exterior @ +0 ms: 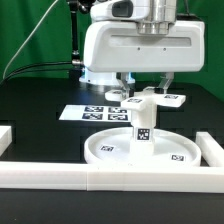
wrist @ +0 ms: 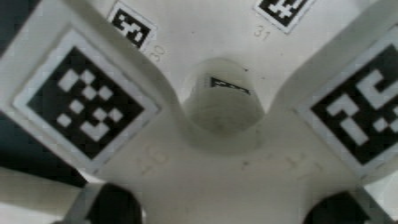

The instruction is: Assemble round table

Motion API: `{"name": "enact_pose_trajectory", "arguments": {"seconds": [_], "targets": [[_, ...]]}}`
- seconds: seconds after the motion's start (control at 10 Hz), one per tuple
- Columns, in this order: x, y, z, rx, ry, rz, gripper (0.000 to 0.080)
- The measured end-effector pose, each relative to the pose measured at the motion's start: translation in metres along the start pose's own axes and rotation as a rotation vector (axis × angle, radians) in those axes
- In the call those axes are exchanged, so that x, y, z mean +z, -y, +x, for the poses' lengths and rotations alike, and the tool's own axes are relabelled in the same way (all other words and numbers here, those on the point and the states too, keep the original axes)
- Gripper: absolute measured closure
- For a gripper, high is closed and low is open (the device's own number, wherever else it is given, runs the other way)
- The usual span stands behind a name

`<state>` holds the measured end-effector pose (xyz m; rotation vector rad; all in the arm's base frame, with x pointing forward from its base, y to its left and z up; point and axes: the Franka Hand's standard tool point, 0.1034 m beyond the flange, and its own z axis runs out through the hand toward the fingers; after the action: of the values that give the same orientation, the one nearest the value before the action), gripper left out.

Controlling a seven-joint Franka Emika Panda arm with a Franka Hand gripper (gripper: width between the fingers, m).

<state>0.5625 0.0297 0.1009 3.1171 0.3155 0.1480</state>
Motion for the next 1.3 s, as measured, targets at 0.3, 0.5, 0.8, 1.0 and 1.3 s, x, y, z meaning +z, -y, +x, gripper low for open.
{"name": "enact_pose_trajectory", "arguments": {"seconds": [0.3,0.5,0.8,1.0,1.3], "targets": [[-0.0004,0.0056,0.0010,0.276,-0.002,0.006,0.0357],[0.0000,0.0062,0.0015,0.375,-0.021,-0.005,0.0357],[-0.0005,0.0058,0.0008,0.545,-0.019,-0.001,0.0357],[-0.0006,0.0059,0.0008,0.624,-0.018,0.004,0.0357],[-0.0003,0.0063,0.0002,0.959,-0.007,0.065,0.0357]]}}
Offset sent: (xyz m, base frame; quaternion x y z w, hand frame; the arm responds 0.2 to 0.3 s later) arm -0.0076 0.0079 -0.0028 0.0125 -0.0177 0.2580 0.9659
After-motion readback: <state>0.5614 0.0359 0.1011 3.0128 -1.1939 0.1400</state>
